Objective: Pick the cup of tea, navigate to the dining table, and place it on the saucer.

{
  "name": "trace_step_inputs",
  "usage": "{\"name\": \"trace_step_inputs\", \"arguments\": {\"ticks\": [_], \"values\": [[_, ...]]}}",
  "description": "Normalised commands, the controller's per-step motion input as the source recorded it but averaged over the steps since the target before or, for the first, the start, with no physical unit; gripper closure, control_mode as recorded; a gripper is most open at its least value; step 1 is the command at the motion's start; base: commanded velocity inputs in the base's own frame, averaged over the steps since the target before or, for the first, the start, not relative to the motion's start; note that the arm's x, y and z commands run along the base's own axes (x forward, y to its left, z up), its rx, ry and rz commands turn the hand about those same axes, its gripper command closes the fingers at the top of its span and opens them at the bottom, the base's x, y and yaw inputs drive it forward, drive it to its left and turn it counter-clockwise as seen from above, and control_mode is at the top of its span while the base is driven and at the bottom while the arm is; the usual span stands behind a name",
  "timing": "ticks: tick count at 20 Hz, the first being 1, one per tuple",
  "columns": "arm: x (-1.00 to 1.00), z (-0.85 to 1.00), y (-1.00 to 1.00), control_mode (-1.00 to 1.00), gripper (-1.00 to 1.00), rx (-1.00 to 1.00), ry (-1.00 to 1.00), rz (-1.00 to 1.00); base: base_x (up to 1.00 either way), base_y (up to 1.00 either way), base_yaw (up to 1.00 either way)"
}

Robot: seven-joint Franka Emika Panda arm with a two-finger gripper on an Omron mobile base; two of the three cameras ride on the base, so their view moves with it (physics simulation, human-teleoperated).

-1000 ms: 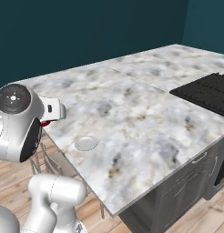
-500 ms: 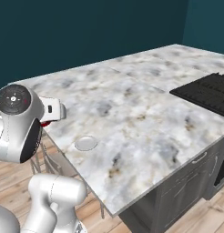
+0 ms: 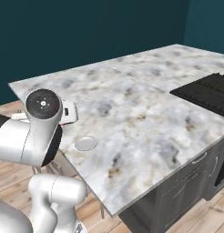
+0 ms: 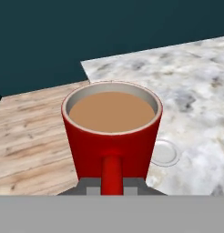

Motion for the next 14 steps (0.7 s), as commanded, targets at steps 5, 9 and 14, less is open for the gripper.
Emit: {"name": "trace_step_inputs", "arguments": {"ticks": [5,9,14], "values": [[0.0,-0.16,-0.75,-1.0,1.0,0.0,-0.01,0.47,0.0,0.0,0.0],[0.03,-0.16,-0.49,-1.0,1.0,0.0,-0.04,0.47,0.0,0.0,0.0],[0.25,-0.3,0.01,-1.0,1.0,0.0,0.0,0.3,0.0,0.0,0.0]]}}
